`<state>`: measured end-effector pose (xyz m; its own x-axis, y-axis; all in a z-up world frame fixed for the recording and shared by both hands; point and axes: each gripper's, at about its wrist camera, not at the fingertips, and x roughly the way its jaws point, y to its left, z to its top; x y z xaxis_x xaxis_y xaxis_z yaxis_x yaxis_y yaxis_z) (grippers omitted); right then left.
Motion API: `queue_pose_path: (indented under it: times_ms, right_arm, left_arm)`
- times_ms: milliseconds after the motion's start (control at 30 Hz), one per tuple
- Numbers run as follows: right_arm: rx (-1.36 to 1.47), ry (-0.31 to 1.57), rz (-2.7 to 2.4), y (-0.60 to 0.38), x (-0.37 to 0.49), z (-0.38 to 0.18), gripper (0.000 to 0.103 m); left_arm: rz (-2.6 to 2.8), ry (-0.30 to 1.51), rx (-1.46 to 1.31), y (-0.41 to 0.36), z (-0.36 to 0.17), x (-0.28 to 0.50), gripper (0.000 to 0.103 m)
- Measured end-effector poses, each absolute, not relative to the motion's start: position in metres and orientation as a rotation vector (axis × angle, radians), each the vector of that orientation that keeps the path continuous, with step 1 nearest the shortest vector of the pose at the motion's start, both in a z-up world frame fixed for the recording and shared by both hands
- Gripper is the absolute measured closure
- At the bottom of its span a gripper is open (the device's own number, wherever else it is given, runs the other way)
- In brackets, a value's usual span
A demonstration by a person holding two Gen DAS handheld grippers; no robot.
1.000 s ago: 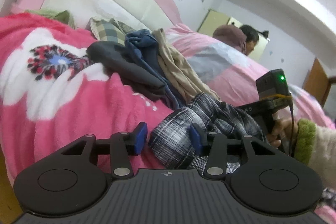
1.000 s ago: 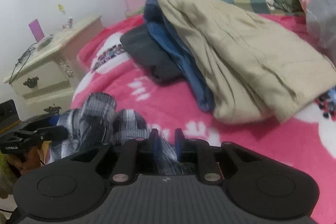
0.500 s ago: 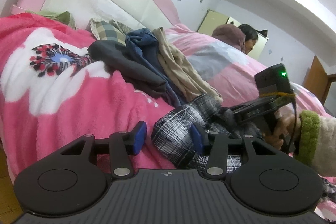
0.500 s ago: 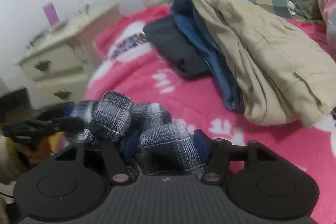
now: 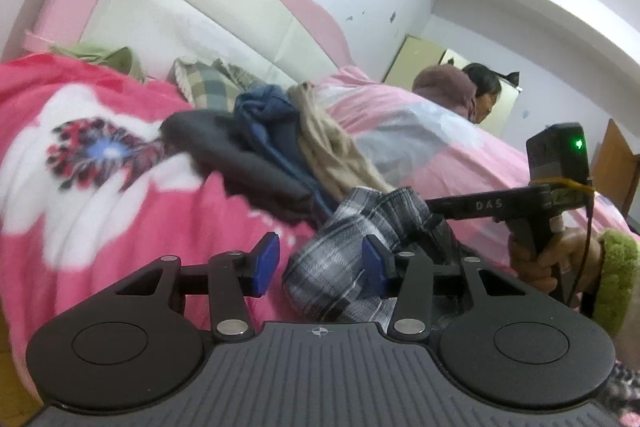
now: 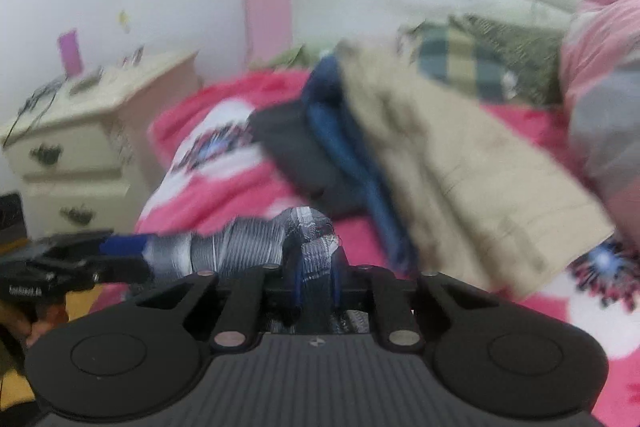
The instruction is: Fold clothes
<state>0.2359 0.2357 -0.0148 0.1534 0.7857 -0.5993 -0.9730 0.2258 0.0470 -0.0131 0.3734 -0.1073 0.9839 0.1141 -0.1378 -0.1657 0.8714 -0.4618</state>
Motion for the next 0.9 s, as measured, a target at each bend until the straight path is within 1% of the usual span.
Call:
queue_pose_path:
  times_ms: [67, 133, 233, 300, 367, 400, 433, 467, 500, 633, 700, 733, 767, 800, 900]
  right_arm:
    - [-0.383, 0.562, 1.299, 0.238, 0.245, -0.015, 0.089]
    - [-0.392, 0.591, 1.279, 0.243, 0.256, -0.029, 0.088]
    - [-0.358, 0.704, 1.247, 0.251, 0.276, -0.051, 0.08]
    - [-0.291, 0.761, 1.252, 0.248, 0.287, -0.052, 0.077]
    - [-0.229, 0.749, 1.26, 0.237, 0.286, -0.038, 0.067]
    - [-0.207, 0.72, 1.258, 0.229, 0.283, -0.028, 0.065]
    - [-0.185, 0.687, 1.26, 0.219, 0.278, -0.017, 0.058]
    - [-0.168, 0.671, 1.275, 0.21, 0.273, -0.008, 0.056]
    - [-0.152, 0.659, 1.292, 0.203, 0.269, -0.001, 0.056]
    - [-0.297, 0.67, 1.277, 0.217, 0.245, -0.018, 0.056]
    - [-0.375, 0.677, 1.266, 0.226, 0.233, -0.028, 0.058]
    - [-0.417, 0.676, 1.252, 0.232, 0.23, -0.036, 0.067]
    - [-0.437, 0.671, 1.237, 0.236, 0.229, -0.042, 0.089]
    - [-0.439, 0.654, 1.222, 0.237, 0.229, -0.044, 0.093]
    - [-0.44, 0.568, 1.23, 0.238, 0.222, -0.036, 0.095]
  left_arm:
    - [0.181, 0.153, -0.477, 0.375, -0.108, 0.0, 0.058]
    - [0.2, 0.193, -0.491, 0.378, -0.115, 0.009, 0.057]
    - [0.208, 0.19, -0.513, 0.378, -0.12, 0.008, 0.055]
    - [0.212, 0.191, -0.506, 0.378, -0.119, 0.006, 0.055]
    - [0.208, 0.187, -0.515, 0.379, -0.119, 0.003, 0.055]
    - [0.205, 0.184, -0.519, 0.379, -0.118, 0.002, 0.055]
    - [0.201, 0.179, -0.523, 0.38, -0.117, 0.001, 0.055]
    - [0.194, 0.175, -0.524, 0.38, -0.116, -0.001, 0.055]
    - [0.189, 0.171, -0.523, 0.38, -0.114, -0.002, 0.055]
    - [0.181, 0.2, -0.506, 0.376, -0.113, 0.0, 0.055]
    - [0.185, 0.226, -0.496, 0.373, -0.114, 0.002, 0.056]
    - [0.194, 0.234, -0.483, 0.371, -0.115, 0.003, 0.056]
    - [0.206, 0.238, -0.464, 0.368, -0.116, 0.004, 0.056]
    - [0.218, 0.241, -0.446, 0.365, -0.116, 0.004, 0.056]
    - [0.236, 0.239, -0.417, 0.361, -0.117, 0.003, 0.057]
